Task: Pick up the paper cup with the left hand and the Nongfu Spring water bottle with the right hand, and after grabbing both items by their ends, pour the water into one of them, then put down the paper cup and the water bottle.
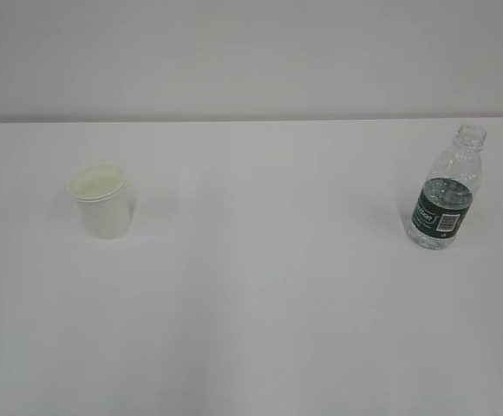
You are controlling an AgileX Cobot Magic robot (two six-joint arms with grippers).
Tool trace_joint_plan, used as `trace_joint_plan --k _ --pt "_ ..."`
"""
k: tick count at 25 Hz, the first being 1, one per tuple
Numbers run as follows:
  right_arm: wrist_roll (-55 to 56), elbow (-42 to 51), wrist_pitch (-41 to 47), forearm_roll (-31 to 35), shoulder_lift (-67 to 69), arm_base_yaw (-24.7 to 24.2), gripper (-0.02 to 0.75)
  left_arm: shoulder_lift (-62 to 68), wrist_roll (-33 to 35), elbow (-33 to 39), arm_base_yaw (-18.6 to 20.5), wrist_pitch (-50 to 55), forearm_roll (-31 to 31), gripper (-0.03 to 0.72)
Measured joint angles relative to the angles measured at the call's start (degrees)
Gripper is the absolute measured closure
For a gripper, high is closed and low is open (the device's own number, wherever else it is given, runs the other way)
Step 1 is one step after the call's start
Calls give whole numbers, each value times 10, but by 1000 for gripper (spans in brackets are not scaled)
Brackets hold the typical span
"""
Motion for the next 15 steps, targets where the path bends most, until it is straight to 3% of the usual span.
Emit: trace_joint_plan --k 15 --pt "0 0 0 0 0 0 218 -80 0 0 0 0 0 184"
